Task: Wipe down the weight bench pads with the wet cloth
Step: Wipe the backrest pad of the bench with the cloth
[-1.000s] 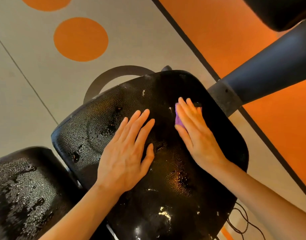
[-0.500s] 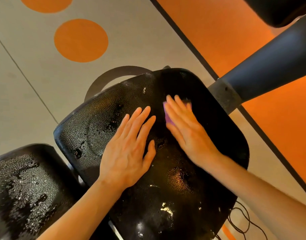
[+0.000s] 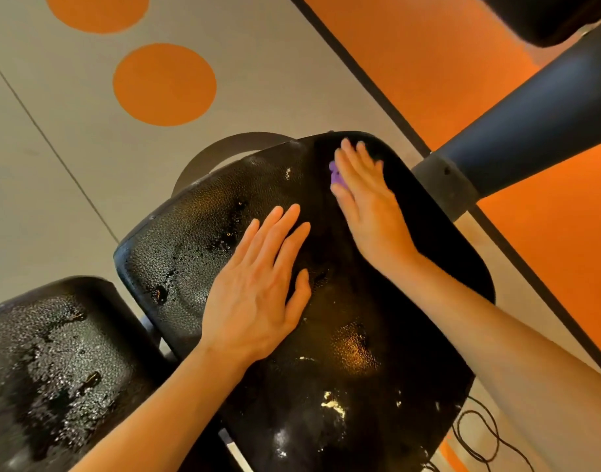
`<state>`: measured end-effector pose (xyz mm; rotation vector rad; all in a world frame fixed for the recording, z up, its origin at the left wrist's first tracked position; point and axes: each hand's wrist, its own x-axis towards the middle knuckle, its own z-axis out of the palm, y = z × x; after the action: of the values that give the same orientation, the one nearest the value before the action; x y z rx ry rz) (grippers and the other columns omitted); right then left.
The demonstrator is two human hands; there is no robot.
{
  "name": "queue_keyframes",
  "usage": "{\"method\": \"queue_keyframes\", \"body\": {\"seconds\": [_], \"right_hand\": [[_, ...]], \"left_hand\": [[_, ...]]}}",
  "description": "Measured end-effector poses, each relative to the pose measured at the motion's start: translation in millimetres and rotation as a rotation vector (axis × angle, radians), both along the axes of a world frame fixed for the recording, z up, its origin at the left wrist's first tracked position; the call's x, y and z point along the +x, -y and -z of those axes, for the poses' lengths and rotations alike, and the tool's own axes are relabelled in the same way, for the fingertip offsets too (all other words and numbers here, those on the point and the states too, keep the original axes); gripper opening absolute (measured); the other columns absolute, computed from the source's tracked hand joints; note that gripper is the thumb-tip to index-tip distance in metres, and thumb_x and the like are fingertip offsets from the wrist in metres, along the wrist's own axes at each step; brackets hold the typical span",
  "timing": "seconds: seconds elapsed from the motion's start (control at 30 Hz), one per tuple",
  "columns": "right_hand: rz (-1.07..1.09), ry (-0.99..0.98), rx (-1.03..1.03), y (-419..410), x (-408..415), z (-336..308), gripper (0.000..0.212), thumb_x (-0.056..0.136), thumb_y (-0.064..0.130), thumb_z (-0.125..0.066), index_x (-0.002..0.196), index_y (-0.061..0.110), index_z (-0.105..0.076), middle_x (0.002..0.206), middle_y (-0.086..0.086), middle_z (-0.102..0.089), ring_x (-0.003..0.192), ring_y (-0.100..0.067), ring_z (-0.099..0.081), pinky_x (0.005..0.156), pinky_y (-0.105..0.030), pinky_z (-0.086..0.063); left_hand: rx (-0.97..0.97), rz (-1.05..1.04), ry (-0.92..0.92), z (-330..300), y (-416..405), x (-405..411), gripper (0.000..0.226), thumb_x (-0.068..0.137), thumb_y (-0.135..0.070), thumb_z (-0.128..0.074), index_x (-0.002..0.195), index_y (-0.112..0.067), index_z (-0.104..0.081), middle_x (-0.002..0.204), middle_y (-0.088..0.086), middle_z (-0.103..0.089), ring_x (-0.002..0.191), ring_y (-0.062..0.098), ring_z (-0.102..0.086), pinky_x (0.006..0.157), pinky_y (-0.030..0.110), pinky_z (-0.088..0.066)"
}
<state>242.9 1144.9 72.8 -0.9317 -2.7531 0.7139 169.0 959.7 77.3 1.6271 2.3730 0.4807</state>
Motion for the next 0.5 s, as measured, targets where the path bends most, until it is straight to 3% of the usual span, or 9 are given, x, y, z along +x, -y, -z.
{"method": "queue_keyframes", "body": {"seconds": [0.1,0.23,0.3,0.5], "right_hand": [[0.115,-0.002,-0.003,-26,-32,4,0.048,0.104,0.024,-0.031,0.149,0.009,-0.022,0.159,-0.008,-0.016,0.148,-0.021,-0.006,0.120,-0.046,-0.007],[0.019,0.013,-0.045,66,98,-6,0.050,0.101,0.032,-0.032,0.149,0.018,-0.024,0.158,0.001,-0.019,0.147,-0.013,-0.008,0.120,-0.037,-0.010],[0.008,-0.016,-0.068,72,123,-8,0.053,0.099,0.038,-0.034,0.147,0.018,-0.027,0.157,0.002,-0.020,0.147,-0.014,-0.011,0.120,-0.038,-0.015],[0.341,-0.005,-0.036,-39,-1,4,0.049,0.104,0.026,-0.029,0.149,0.008,-0.022,0.159,-0.010,-0.013,0.147,-0.024,-0.003,0.120,-0.048,-0.006]], "left_hand": [[0.008,0.007,-0.005,1,1,0,0.054,0.100,-0.036,-0.039,0.149,-0.013,-0.039,0.161,0.004,-0.026,0.152,0.019,-0.017,0.124,0.039,-0.016],[0.016,0.006,-0.012,3,1,0,0.055,0.100,-0.036,-0.039,0.149,-0.012,-0.039,0.161,0.005,-0.026,0.151,0.019,-0.018,0.124,0.039,-0.016],[0.016,-0.004,-0.021,3,1,0,0.055,0.100,-0.037,-0.039,0.149,-0.013,-0.039,0.161,0.005,-0.026,0.151,0.019,-0.018,0.124,0.039,-0.017],[0.030,0.020,-0.026,1,2,0,0.055,0.101,-0.036,-0.035,0.151,-0.013,-0.035,0.162,0.006,-0.024,0.151,0.021,-0.017,0.124,0.040,-0.014]]}}
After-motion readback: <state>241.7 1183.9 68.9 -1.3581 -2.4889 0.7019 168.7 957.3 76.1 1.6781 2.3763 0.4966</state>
